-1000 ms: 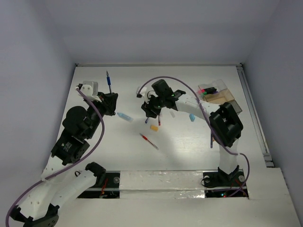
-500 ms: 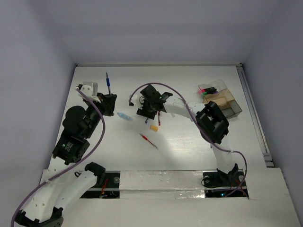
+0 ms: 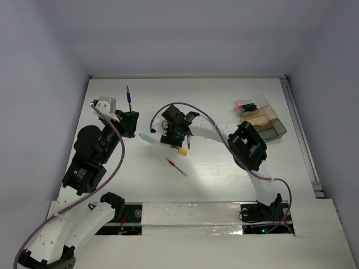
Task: Sort the stationery into containers
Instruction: Close the pen cap on the pen.
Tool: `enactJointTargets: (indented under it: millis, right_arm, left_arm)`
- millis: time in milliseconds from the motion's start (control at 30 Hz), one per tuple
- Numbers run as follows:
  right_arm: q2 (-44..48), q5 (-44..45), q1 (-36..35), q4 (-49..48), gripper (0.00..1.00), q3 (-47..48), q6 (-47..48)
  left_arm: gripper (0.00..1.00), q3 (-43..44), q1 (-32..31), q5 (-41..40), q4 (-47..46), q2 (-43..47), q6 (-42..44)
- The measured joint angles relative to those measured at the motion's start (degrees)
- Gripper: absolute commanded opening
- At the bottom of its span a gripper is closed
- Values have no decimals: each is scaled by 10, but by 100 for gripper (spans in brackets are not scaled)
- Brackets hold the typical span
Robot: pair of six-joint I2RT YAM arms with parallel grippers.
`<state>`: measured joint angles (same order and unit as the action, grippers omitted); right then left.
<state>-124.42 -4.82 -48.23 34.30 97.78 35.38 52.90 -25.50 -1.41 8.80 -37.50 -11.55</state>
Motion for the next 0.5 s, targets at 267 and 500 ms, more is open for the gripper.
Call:
enactJointTargets:
  millis: [267,500]
  right_arm:
    - [4,-26,-3,0,54,-2,-12]
    - [38,-47,-2,-20,51,-7,-45]
  left_arm:
    - [0,-1,0,4,0,-2,0]
    - [0,-2,3,6,-1,-2,0]
